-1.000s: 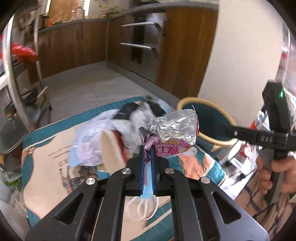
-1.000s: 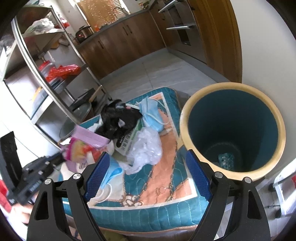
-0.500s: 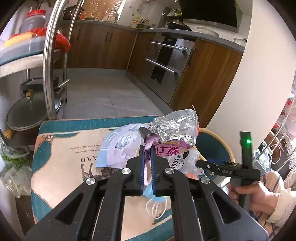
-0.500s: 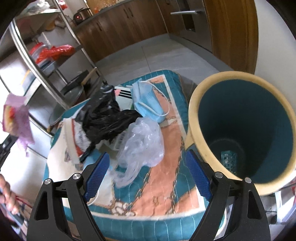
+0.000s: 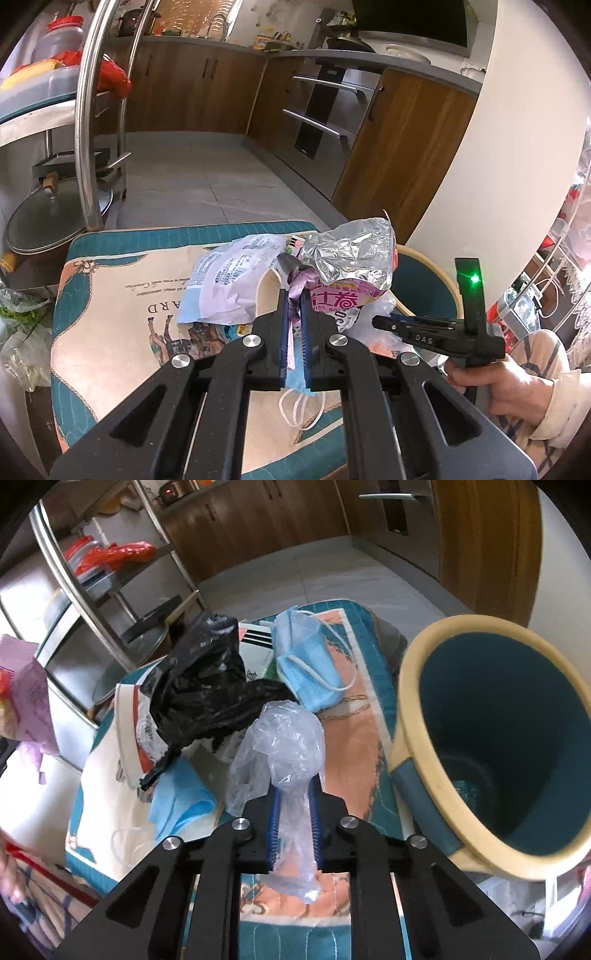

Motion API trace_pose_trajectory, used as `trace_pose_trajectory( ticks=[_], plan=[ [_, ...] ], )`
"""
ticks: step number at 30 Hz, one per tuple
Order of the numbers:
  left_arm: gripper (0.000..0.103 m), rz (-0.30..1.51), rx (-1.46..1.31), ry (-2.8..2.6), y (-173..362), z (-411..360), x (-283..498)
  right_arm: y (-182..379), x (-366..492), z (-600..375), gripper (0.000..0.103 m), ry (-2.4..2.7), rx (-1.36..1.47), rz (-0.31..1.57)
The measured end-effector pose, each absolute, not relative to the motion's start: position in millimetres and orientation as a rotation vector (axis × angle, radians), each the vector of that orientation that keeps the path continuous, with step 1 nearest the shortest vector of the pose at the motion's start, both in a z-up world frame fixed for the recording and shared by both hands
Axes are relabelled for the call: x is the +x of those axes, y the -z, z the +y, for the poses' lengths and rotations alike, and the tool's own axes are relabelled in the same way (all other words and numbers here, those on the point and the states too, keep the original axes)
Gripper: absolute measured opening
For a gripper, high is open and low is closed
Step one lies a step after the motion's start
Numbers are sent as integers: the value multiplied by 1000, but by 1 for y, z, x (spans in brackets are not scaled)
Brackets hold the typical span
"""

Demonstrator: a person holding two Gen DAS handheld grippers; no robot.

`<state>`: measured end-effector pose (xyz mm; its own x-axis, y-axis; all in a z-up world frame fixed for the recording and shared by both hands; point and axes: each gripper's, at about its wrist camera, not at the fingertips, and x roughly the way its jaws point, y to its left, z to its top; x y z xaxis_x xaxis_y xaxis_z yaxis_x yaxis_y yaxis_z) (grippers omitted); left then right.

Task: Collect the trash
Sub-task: 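Carry the wrapper and clear bag over the teal bin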

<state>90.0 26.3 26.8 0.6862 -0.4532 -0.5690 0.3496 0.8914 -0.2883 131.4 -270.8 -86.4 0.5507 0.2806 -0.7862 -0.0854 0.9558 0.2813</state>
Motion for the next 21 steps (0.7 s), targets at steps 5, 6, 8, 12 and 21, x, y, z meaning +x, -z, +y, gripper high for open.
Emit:
trace_pose_trajectory(
  ticks=[5, 6, 8, 12, 21],
  plan=[
    [6, 678, -159, 462, -27, 19, 89, 66, 115, -282, 14, -182, 217, 915],
    [6, 678, -158, 466, -27, 17, 88, 63, 114, -286, 14, -177, 223, 904],
    [6, 679, -154, 470, -27, 13, 88, 55, 111, -293, 14, -161, 239, 875],
    [6, 680, -149, 481, -26, 6, 86, 45, 103, -309, 14, -136, 277, 845],
    [6, 687, -146, 505, -25, -4, 84, 25, 77, -332, 14, -125, 353, 773]
  ],
)
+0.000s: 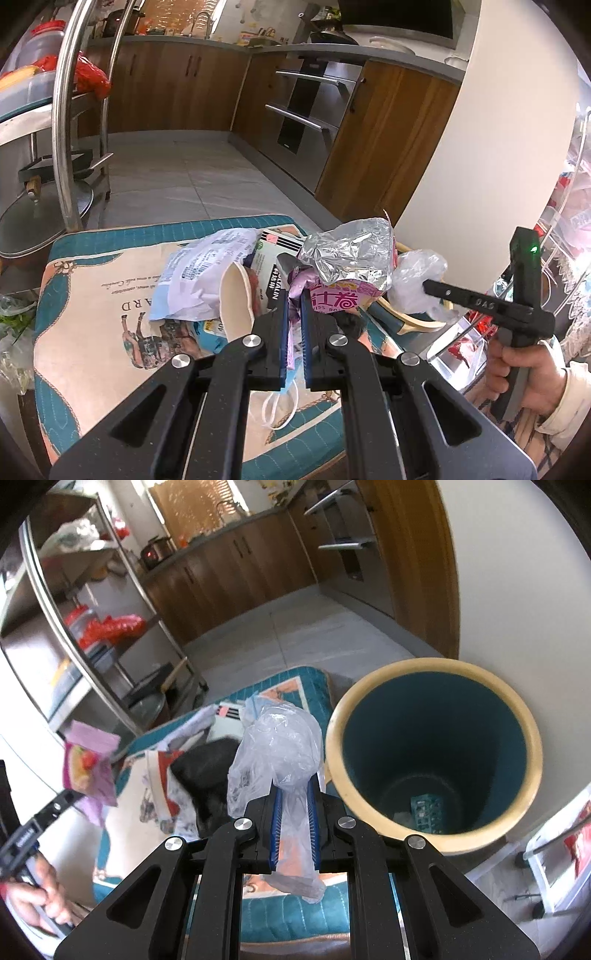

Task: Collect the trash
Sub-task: 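Carry the wrapper and clear bag over the teal bin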

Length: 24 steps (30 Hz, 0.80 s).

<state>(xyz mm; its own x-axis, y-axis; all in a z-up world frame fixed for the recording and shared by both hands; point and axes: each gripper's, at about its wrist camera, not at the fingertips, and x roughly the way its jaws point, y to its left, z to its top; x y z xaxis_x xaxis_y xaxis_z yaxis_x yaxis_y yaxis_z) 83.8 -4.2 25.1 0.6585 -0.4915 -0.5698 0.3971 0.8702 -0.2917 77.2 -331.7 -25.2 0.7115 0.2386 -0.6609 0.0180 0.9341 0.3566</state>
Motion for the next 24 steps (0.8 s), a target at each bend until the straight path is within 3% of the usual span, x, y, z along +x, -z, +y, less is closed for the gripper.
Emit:
trace_pose_trajectory(
  ticks=[14, 24],
  plan=[
    [6, 671, -77, 527, -32, -45, 81, 12, 47, -362, 14, -77, 398, 697],
    [6, 656, 1, 589, -43, -124, 96, 19, 32, -405, 14, 22, 408, 680]
  ],
)
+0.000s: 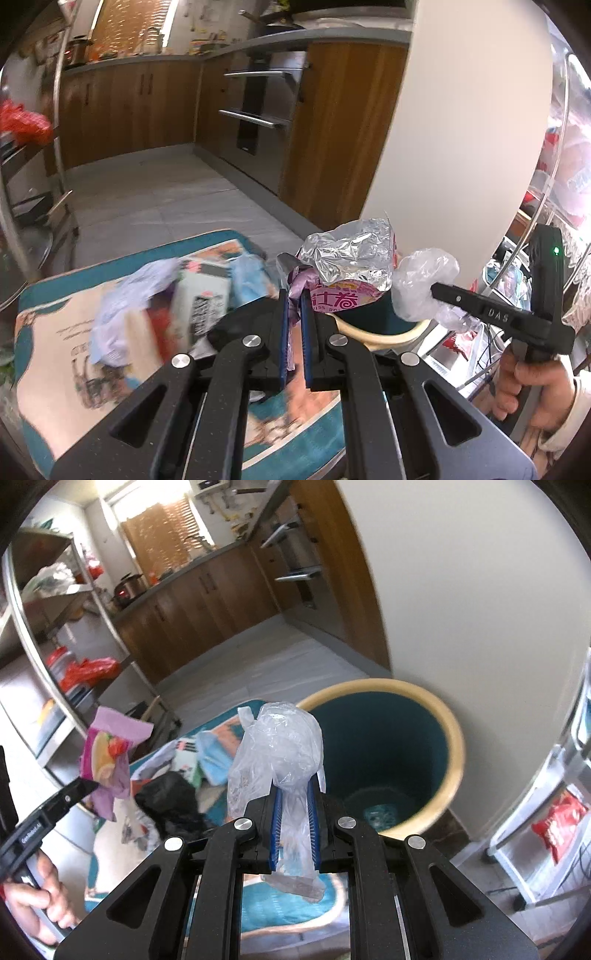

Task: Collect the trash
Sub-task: 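Carry the wrapper and clear bag over the teal bin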

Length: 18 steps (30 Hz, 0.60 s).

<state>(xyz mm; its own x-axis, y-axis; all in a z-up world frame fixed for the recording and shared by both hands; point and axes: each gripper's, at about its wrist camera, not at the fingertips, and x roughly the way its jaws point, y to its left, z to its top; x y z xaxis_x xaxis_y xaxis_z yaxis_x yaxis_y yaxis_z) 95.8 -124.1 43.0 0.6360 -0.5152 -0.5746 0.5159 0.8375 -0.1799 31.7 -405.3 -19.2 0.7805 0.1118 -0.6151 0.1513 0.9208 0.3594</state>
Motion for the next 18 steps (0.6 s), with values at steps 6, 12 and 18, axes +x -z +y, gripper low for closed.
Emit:
trace_pose_trajectory(
  ticks=[6, 12, 18],
  plan=[
    [6, 673, 50, 614, -35, -181, 107, 24, 28, -432, 14, 78, 446, 667],
    [6, 714, 55, 594, -18, -211, 121, 28, 32, -439, 14, 122, 427, 669],
    [6, 752, 58, 587, 0, -222, 133, 39, 40, -439, 14, 147, 388, 695]
  ],
)
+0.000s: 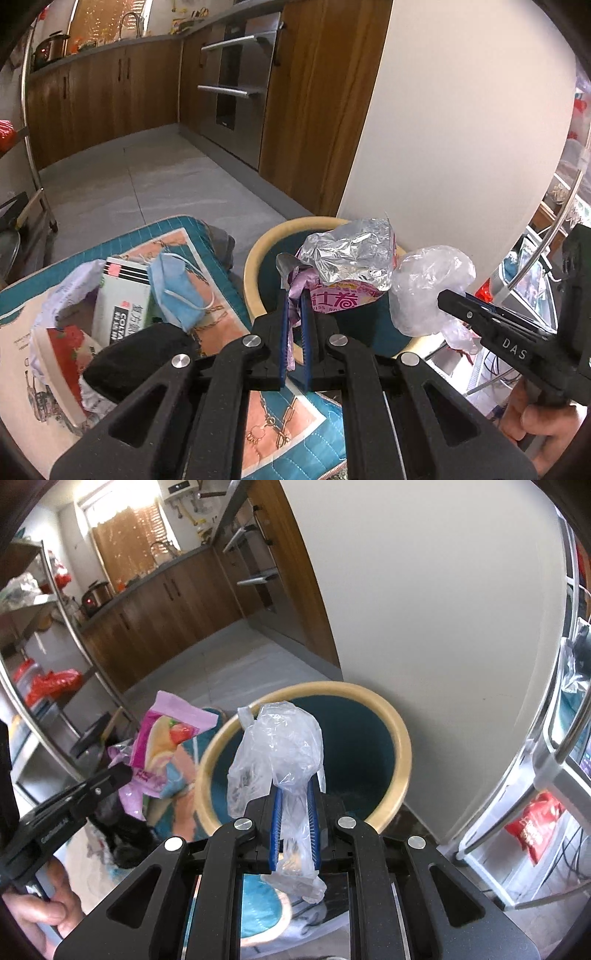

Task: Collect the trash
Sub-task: 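Carry the wrapper and clear bag over the teal bin, then open both grippers to drop the wrapper and clear bag into the bin, then grasp the black plastic bag with the right gripper while the left gripper grasps a printed wrapper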

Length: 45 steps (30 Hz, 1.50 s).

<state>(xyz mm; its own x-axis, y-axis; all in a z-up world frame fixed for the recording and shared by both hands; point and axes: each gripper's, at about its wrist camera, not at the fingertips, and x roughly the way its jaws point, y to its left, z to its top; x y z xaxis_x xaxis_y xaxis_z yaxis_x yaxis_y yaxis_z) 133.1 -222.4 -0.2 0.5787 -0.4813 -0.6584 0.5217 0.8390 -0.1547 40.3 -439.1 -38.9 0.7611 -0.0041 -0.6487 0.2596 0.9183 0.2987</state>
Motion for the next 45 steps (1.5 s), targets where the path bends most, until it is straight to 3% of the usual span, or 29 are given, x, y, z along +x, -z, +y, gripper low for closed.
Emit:
trace_pose_trajectory(
  ticks=[16, 20, 27, 33, 37, 45],
  plan=[
    [6, 856, 101, 586, 47, -239, 151, 65, 72, -434, 15, 164, 346, 807],
    [8, 856, 105, 605, 47, -249, 155, 70, 76, -435, 21, 176, 350, 829],
    [32, 834, 100, 636, 40, -253, 151, 69, 68, -437, 47, 176, 374, 812],
    [39, 786, 90, 608, 23, -236, 148, 66, 66, -437, 51, 174, 385, 804],
    [56, 752, 71, 582, 10, -217, 142, 62, 65, -434, 57, 166, 391, 792],
    [70, 705, 46, 553, -11, -176, 125, 51, 68, -420, 72, 128, 393, 765]
  ],
)
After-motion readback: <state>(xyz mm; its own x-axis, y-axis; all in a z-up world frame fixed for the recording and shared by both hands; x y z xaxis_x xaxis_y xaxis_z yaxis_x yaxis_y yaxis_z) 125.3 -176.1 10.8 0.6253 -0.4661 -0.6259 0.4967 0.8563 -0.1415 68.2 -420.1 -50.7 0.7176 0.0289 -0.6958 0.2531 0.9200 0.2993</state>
